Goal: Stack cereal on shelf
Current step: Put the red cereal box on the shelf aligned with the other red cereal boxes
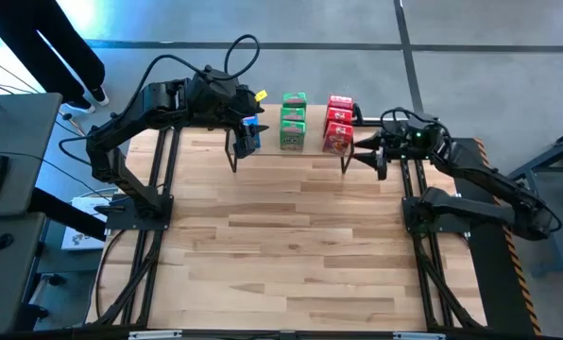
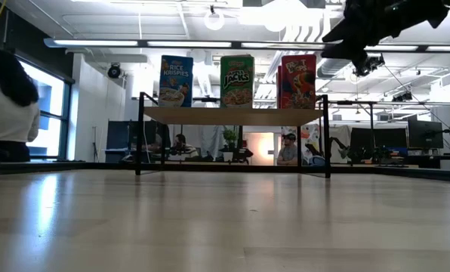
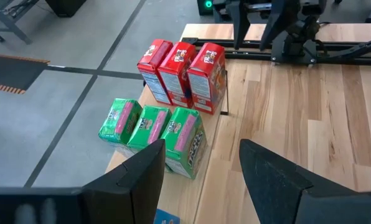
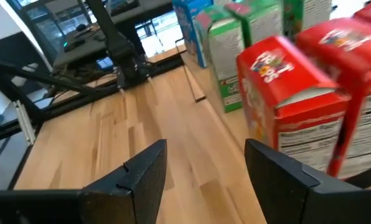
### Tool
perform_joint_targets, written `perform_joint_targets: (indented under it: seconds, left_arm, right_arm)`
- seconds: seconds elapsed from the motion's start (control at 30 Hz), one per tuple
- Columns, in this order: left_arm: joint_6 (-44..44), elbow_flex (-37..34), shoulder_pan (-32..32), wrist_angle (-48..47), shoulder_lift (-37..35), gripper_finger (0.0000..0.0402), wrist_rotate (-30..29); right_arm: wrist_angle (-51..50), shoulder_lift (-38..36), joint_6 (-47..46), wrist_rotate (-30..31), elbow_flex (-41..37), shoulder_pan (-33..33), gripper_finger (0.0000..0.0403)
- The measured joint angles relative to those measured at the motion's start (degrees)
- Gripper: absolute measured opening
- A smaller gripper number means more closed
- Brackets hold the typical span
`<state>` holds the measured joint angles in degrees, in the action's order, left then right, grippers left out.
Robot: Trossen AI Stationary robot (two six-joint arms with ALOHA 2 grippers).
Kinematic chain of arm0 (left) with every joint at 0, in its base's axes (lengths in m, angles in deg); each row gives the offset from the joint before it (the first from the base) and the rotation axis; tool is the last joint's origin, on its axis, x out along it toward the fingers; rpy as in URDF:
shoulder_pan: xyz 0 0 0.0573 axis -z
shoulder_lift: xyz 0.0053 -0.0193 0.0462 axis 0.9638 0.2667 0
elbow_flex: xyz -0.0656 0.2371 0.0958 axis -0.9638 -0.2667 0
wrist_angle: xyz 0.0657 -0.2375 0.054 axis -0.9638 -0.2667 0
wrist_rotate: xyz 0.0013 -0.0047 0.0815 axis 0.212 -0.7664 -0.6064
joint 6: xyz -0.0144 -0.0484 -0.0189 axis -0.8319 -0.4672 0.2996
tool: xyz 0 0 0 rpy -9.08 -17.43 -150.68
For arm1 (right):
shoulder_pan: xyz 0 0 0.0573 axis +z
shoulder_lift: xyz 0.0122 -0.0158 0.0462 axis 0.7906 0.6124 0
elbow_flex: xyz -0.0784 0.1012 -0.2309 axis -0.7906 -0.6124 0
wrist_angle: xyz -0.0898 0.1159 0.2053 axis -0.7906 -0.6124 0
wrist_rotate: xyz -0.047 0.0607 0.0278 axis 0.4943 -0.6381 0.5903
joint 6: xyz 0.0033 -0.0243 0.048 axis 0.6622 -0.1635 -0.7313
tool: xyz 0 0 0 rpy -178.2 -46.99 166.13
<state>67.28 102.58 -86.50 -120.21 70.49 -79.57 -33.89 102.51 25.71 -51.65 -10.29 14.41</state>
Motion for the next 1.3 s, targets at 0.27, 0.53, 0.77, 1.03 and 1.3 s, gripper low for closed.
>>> perform_joint_targets:
  seconds: [0.27,0.53,0.77,1.03,1.3]
  left_arm:
    - [0.0,0.0,0.0,0.0,0.0,0.0198,0.0]
    - [0.0,0.0,0.0,0.0,0.0,0.0198,0.0]
    - [0.0,0.0,0.0,0.0,0.0,0.0198,0.0]
    - [0.0,0.0,0.0,0.0,0.0,0.0198,0.0]
    - [-1.6,0.0,0.0,0.0,0.0,0.0198,0.0]
  right_arm:
    - [0.4,4.5,-1.1,5.9,0.0,4.9,0.0209]
    - [0.9,8.7,-0.9,9.5,0.0,6.8,0.0209]
    - [1.0,10.5,-0.9,13.3,-0.1,6.9,0.0209]
    - [2.5,10.5,-0.9,14.6,-0.1,6.9,0.0209]
    - [2.9,10.5,-2.5,13.2,0.2,6.9,0.0209]
